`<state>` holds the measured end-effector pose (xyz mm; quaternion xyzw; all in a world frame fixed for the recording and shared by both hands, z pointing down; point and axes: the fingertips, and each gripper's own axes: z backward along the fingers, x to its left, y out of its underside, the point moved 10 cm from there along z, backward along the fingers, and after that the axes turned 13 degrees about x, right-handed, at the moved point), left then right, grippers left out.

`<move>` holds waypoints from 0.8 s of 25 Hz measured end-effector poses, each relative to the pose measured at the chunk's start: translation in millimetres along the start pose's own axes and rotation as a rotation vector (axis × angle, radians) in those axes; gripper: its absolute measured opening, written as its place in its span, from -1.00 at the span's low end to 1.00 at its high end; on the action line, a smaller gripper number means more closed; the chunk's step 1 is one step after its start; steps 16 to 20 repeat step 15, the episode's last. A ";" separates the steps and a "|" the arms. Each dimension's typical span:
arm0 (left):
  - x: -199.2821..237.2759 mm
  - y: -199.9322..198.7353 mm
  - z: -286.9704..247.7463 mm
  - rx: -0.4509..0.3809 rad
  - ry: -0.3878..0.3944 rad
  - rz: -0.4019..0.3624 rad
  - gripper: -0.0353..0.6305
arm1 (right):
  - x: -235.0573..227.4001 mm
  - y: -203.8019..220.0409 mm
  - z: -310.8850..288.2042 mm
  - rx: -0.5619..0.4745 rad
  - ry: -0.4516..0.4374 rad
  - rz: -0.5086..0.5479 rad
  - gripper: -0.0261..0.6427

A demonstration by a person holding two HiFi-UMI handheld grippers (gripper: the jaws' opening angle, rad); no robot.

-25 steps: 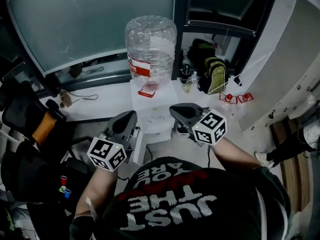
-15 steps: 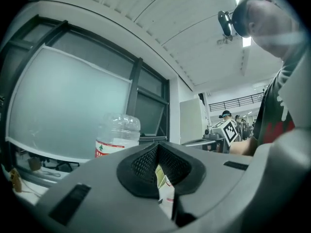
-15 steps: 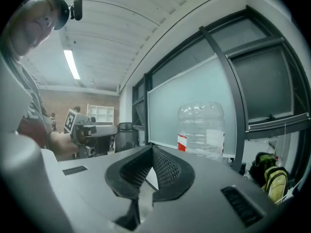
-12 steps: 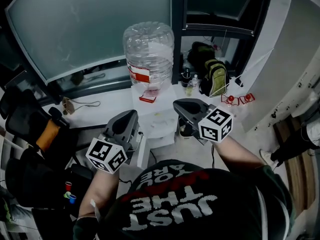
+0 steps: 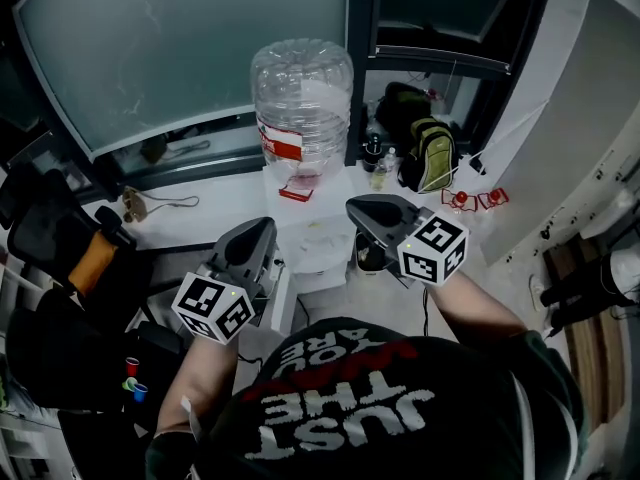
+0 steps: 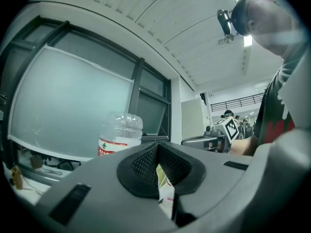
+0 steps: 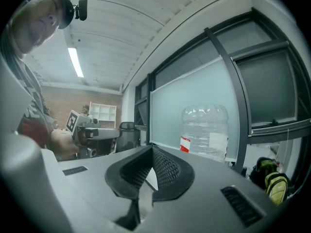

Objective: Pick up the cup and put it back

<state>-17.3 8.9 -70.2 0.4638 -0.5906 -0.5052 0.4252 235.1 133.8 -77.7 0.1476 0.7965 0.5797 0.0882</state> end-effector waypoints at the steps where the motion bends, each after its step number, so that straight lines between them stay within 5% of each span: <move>1: -0.1 0.5 0.6 0.000 -0.001 0.002 -0.87 | 1.0 0.0 -0.1 0.002 -0.002 0.002 -0.83; 20: -2.5 5.2 9.1 0.001 -0.008 0.021 -0.87 | 9.8 -2.3 0.6 -0.004 -0.032 0.017 -0.83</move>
